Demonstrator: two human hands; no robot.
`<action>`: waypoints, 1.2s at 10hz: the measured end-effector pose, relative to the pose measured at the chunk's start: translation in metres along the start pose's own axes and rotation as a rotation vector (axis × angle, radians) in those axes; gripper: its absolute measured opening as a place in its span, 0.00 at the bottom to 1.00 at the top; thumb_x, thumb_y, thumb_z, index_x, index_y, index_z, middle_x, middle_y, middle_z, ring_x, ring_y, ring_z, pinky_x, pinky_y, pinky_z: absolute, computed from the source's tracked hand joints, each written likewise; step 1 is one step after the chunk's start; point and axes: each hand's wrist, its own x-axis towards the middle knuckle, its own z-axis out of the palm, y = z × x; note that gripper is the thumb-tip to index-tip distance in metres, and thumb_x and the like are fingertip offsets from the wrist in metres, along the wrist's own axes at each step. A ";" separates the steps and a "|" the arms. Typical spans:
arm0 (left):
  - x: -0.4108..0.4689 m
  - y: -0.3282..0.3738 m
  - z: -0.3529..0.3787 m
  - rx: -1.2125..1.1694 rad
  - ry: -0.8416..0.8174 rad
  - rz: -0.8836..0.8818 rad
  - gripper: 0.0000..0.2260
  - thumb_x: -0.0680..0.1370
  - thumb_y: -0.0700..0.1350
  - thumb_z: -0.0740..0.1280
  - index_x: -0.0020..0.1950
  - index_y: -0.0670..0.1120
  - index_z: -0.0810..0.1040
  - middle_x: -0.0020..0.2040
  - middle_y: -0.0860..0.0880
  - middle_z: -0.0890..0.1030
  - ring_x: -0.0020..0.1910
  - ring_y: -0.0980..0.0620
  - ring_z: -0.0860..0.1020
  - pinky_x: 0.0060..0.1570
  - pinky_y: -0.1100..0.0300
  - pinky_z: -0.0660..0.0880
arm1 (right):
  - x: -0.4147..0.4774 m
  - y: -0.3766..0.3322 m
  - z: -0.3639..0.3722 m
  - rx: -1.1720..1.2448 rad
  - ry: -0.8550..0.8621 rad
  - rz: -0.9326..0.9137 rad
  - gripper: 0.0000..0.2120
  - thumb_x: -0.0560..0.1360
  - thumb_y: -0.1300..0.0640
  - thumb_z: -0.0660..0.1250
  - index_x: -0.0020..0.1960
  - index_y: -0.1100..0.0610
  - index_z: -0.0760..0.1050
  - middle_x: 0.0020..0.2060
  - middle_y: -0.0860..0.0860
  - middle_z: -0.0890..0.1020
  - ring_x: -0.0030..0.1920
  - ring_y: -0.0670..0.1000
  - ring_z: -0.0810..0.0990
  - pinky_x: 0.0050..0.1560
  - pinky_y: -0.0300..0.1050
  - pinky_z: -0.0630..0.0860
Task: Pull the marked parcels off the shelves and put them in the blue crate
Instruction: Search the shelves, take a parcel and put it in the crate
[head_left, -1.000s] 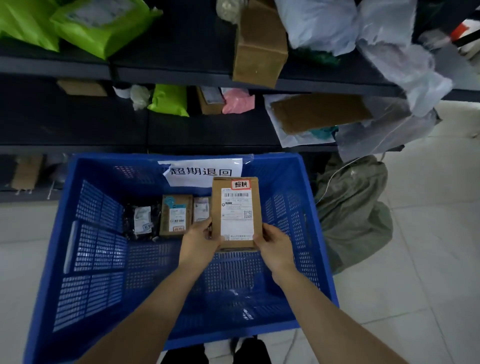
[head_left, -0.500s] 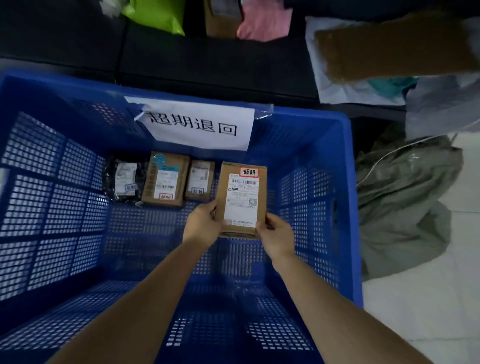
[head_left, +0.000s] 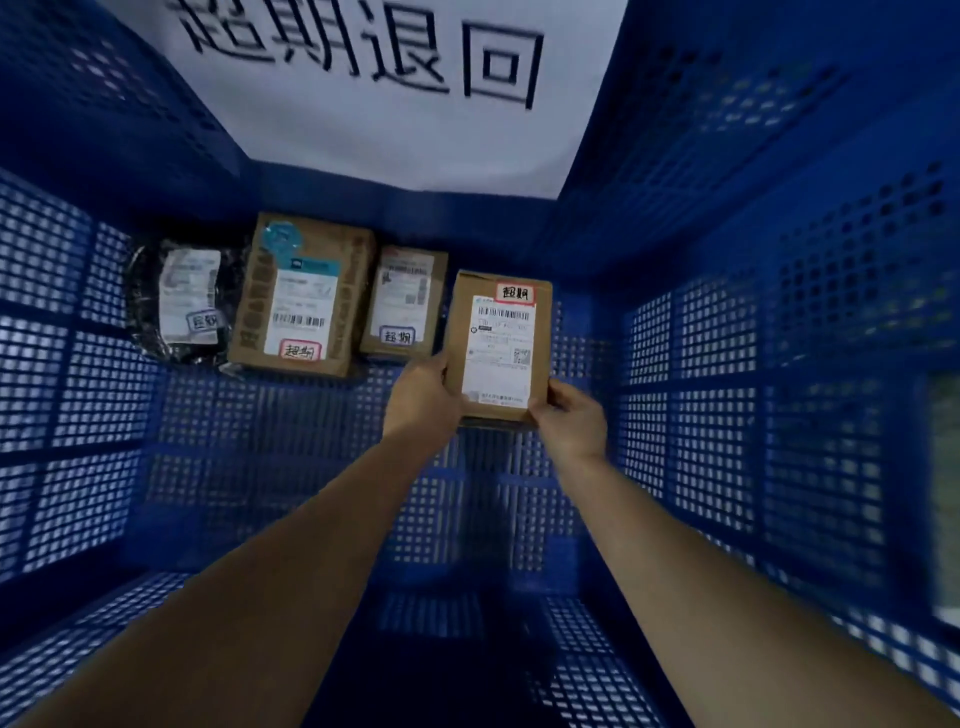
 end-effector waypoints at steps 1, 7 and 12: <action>0.031 -0.016 0.015 0.081 0.041 0.034 0.19 0.76 0.34 0.64 0.67 0.45 0.73 0.62 0.43 0.77 0.58 0.43 0.77 0.56 0.49 0.78 | 0.032 0.014 0.024 -0.010 -0.004 -0.020 0.13 0.78 0.61 0.65 0.61 0.57 0.79 0.55 0.51 0.82 0.52 0.48 0.79 0.54 0.40 0.75; 0.086 -0.050 0.043 0.596 -0.133 0.151 0.24 0.78 0.37 0.61 0.73 0.39 0.60 0.74 0.38 0.51 0.73 0.40 0.56 0.69 0.55 0.67 | 0.107 0.033 0.066 -0.241 0.034 -0.097 0.12 0.78 0.60 0.63 0.59 0.54 0.80 0.51 0.53 0.84 0.49 0.53 0.80 0.49 0.44 0.76; -0.015 0.005 -0.073 0.738 -0.100 0.164 0.25 0.81 0.48 0.61 0.75 0.41 0.60 0.75 0.43 0.62 0.73 0.45 0.61 0.70 0.54 0.64 | -0.016 -0.057 0.009 -0.731 -0.160 -0.432 0.19 0.77 0.59 0.63 0.68 0.54 0.72 0.62 0.55 0.78 0.61 0.57 0.74 0.58 0.51 0.75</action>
